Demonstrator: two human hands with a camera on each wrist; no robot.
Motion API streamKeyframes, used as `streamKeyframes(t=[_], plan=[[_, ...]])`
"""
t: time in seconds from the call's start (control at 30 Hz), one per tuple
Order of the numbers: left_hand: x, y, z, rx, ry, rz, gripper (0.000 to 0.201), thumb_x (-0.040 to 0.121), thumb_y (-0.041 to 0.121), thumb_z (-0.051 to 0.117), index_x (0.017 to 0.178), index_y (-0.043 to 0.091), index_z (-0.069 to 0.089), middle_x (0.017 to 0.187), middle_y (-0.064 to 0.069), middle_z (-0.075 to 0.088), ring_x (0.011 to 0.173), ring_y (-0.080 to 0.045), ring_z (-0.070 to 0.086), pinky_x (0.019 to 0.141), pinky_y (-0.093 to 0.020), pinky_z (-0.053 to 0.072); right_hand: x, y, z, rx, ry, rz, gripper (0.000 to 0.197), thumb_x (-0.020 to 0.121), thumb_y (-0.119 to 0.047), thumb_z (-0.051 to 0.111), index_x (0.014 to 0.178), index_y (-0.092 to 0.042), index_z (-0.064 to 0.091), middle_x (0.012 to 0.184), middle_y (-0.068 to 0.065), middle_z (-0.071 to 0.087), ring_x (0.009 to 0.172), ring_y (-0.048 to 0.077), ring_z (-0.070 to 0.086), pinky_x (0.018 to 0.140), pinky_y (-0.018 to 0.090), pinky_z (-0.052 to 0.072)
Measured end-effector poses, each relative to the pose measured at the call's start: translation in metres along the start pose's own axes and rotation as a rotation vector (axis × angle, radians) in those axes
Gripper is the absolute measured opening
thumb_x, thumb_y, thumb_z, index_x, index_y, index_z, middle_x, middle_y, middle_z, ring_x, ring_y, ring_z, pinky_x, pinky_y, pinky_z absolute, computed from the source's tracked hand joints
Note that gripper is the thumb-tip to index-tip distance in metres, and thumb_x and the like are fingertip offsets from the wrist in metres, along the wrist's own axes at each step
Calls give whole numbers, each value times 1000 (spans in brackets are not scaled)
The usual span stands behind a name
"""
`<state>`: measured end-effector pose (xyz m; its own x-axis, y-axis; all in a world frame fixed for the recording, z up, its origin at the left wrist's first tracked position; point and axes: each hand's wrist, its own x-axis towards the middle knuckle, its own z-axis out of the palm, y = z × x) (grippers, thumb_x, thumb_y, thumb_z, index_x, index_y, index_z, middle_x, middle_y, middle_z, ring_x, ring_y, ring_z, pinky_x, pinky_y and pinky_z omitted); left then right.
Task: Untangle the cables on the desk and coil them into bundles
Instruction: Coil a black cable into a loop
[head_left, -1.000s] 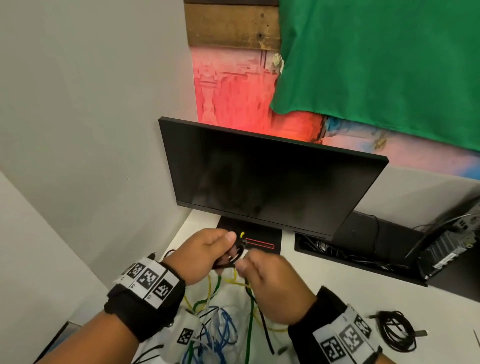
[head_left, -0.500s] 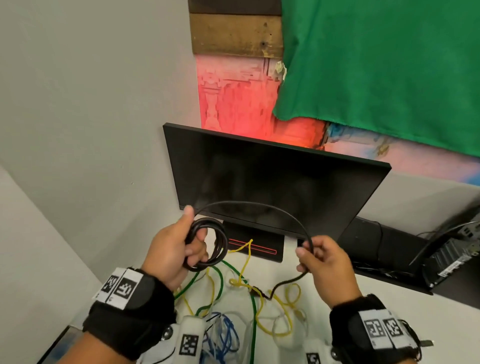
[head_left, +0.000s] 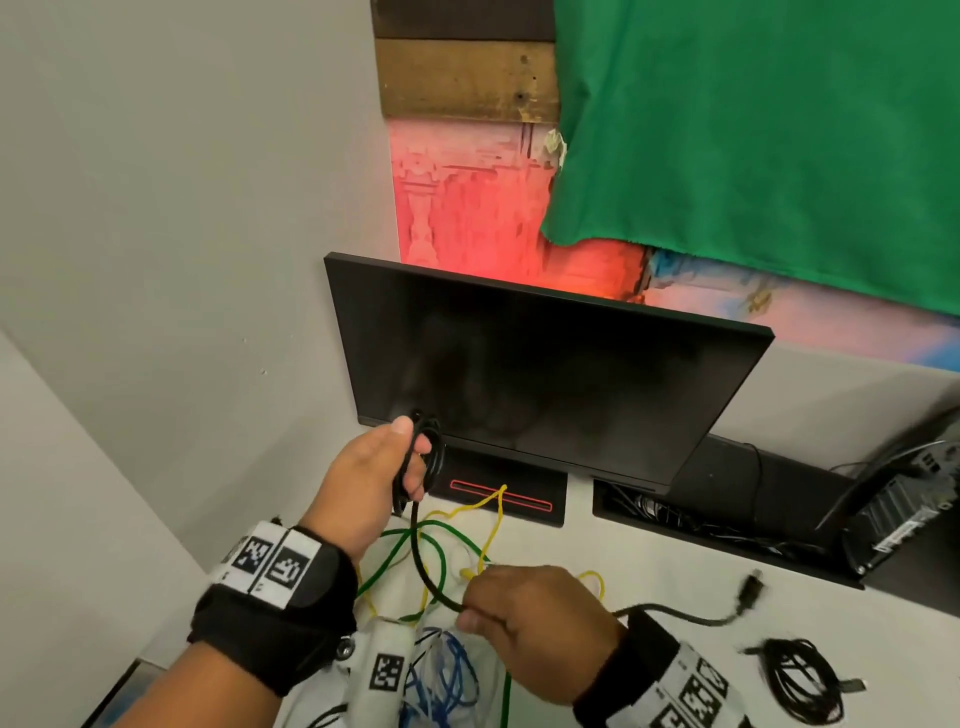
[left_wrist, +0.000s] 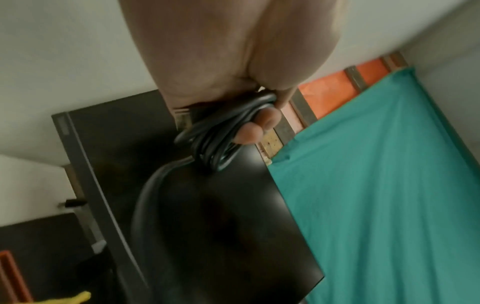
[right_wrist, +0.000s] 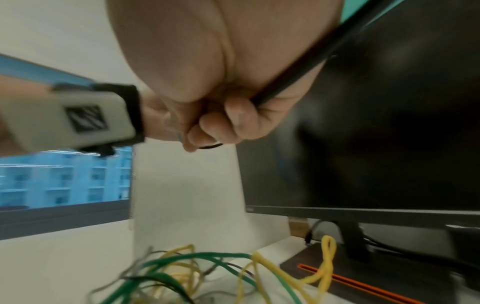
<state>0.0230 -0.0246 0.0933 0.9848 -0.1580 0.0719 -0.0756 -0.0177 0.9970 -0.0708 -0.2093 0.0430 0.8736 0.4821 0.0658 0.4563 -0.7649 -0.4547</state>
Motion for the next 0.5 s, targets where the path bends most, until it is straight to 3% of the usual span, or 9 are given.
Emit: streamKeyframes(t=[0.1, 0.2, 0.27, 0.37, 0.43, 0.5], plan=[[-3, -16, -1, 87, -92, 15, 40, 102, 37, 40, 85, 9, 61, 55, 0, 50, 54, -15, 49, 61, -29, 45, -1, -15, -7, 194, 117, -83, 32, 98, -53, 37, 91, -27, 55, 84, -11, 55, 78, 10, 51, 73, 31, 46], [-14, -28, 5, 225, -223, 78, 42, 94, 55, 43, 84, 19, 62, 55, 2, 52, 56, -14, 49, 63, -32, 43, 1, -22, -10, 348, 267, -76, 26, 100, -46, 42, 88, -27, 54, 76, -16, 50, 69, 3, 46, 65, 30, 44], [-21, -32, 11, 241, -301, 65, 49, 86, 66, 38, 79, 25, 63, 57, 2, 52, 55, -12, 48, 58, -27, 42, 4, -21, -9, 420, 367, -59, 22, 101, -38, 46, 84, -28, 54, 74, -22, 53, 69, -1, 50, 63, 21, 41], [-29, -32, 16, 207, -335, 34, 66, 85, 73, 26, 75, 21, 65, 54, 0, 53, 53, -11, 50, 56, -22, 44, 9, -12, -11, 474, 490, -5, 28, 101, -22, 51, 79, -38, 53, 79, -35, 60, 76, -9, 59, 67, 6, 39], [-33, -29, 20, 183, -386, 67, 63, 88, 69, 26, 73, 19, 62, 53, -1, 51, 52, -13, 48, 56, -22, 43, 13, -5, -14, 491, 554, 82, 24, 99, -31, 51, 77, -40, 55, 78, -31, 64, 74, -4, 62, 65, 10, 42], [-37, -23, 25, 125, -377, 44, 50, 86, 64, 40, 70, 22, 61, 51, 0, 44, 49, -14, 40, 50, -27, 37, 15, -1, -15, 468, 617, 136, 25, 96, -46, 52, 72, -40, 54, 70, -21, 62, 64, 3, 58, 57, 16, 42]])
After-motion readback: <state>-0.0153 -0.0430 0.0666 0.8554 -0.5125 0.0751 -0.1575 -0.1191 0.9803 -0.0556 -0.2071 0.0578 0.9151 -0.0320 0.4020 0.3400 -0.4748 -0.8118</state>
